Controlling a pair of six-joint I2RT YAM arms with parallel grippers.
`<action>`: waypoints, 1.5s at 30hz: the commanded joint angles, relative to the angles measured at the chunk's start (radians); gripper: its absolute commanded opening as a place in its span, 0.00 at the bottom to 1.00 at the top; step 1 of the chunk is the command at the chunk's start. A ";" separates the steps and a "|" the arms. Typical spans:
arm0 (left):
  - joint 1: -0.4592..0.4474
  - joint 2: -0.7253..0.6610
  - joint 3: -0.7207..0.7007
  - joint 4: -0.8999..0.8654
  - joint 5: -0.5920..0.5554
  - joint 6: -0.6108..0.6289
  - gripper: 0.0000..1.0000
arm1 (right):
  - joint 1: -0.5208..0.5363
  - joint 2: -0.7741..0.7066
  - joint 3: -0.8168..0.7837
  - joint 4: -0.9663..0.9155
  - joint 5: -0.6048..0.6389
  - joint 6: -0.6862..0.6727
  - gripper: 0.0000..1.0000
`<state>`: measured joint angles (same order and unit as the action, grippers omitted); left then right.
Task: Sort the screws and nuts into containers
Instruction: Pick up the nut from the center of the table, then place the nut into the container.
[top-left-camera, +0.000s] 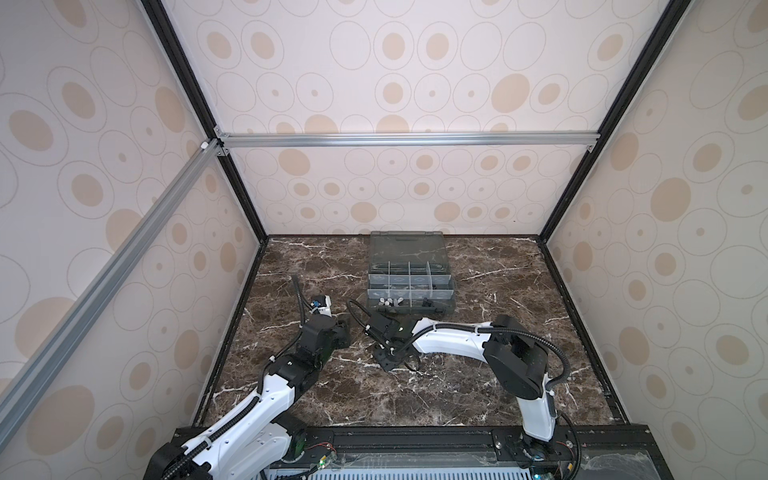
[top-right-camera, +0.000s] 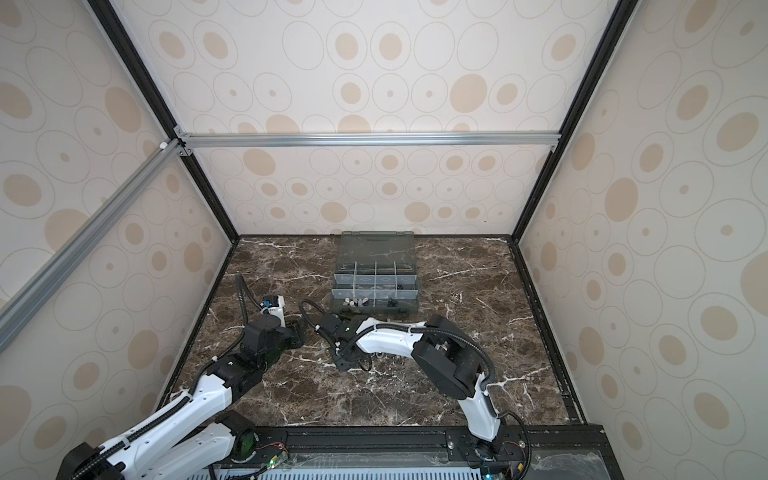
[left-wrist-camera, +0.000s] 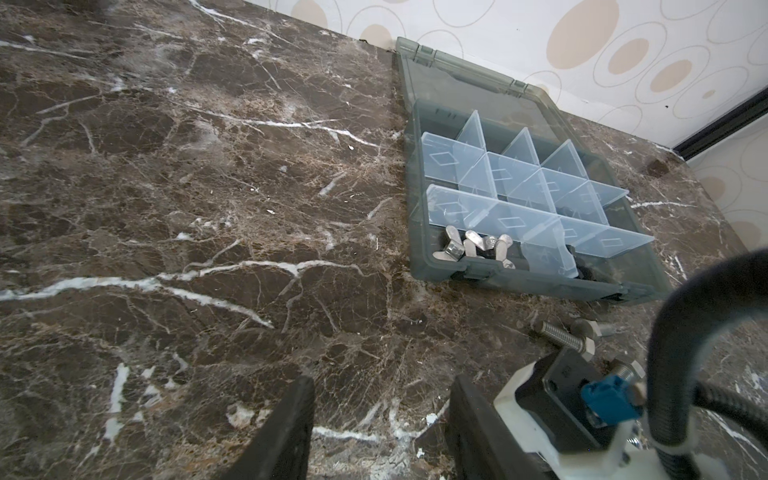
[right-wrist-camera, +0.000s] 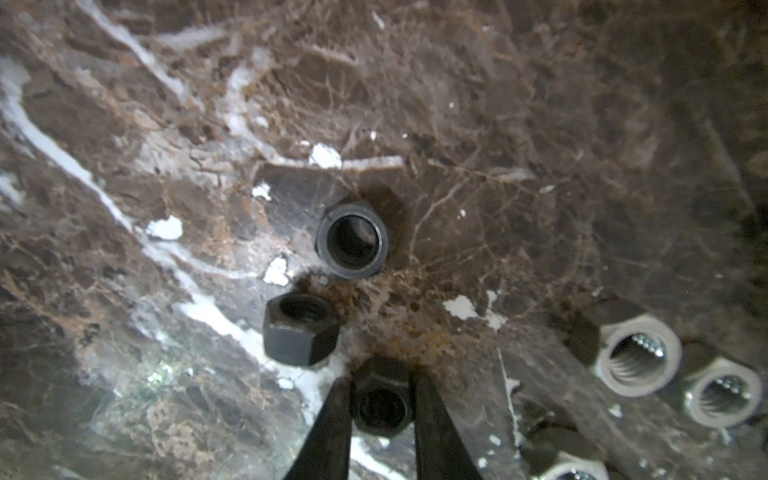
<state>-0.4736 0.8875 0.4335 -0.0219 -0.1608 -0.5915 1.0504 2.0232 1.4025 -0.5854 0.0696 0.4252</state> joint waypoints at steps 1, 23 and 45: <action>0.008 0.002 0.005 0.012 -0.002 -0.021 0.53 | 0.010 0.016 -0.006 -0.019 0.019 -0.004 0.22; 0.007 0.006 0.006 0.050 0.067 -0.062 0.52 | -0.212 -0.177 0.038 -0.051 0.107 -0.113 0.20; 0.008 -0.016 -0.009 0.046 0.107 -0.082 0.52 | -0.601 0.020 0.301 -0.085 0.053 -0.115 0.20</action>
<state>-0.4721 0.8902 0.4248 0.0139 -0.0605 -0.6506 0.4576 2.0201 1.6638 -0.6361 0.1326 0.3023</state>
